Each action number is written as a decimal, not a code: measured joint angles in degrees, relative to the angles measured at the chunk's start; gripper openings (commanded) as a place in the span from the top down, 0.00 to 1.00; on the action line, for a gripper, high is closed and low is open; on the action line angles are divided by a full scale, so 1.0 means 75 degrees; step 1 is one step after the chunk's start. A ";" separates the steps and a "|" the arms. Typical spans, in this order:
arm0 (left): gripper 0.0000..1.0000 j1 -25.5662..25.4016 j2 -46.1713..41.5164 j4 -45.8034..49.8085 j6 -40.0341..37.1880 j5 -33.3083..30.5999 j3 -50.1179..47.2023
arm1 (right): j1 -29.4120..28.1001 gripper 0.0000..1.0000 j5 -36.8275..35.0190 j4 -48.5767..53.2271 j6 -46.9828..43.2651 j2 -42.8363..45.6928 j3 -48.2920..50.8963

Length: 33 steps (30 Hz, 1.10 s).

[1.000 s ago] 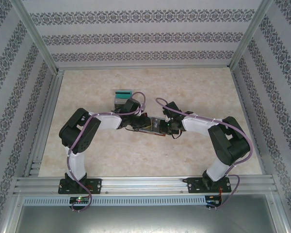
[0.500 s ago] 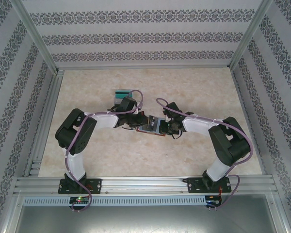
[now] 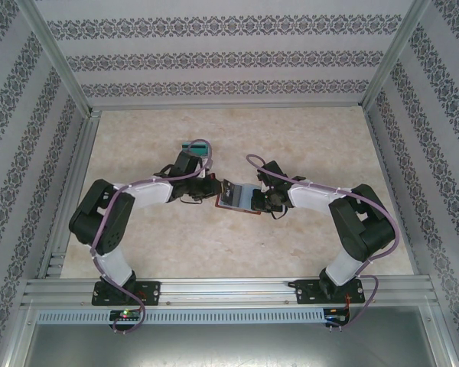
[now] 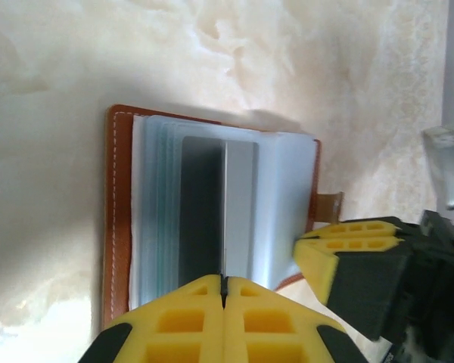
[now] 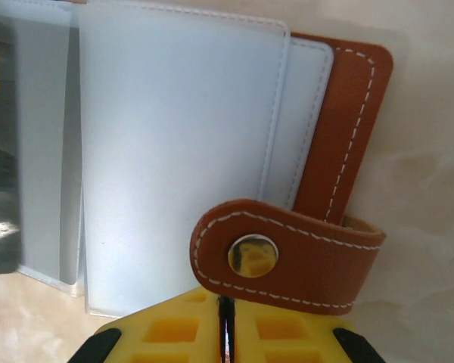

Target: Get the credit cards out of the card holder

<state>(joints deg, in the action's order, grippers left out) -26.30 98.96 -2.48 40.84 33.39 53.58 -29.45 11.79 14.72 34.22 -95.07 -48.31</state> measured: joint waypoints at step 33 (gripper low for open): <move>1.00 0.0023 -0.4030 0.3051 -0.7839 -0.2748 0.0428 | 0.0315 0.13 -0.0038 0.0781 -0.0207 0.2602 -0.0233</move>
<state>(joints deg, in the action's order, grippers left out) -26.13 68.73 20.40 -17.96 12.78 56.80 -27.09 11.51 20.58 32.67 -75.55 -50.06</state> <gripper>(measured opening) 0.057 0.737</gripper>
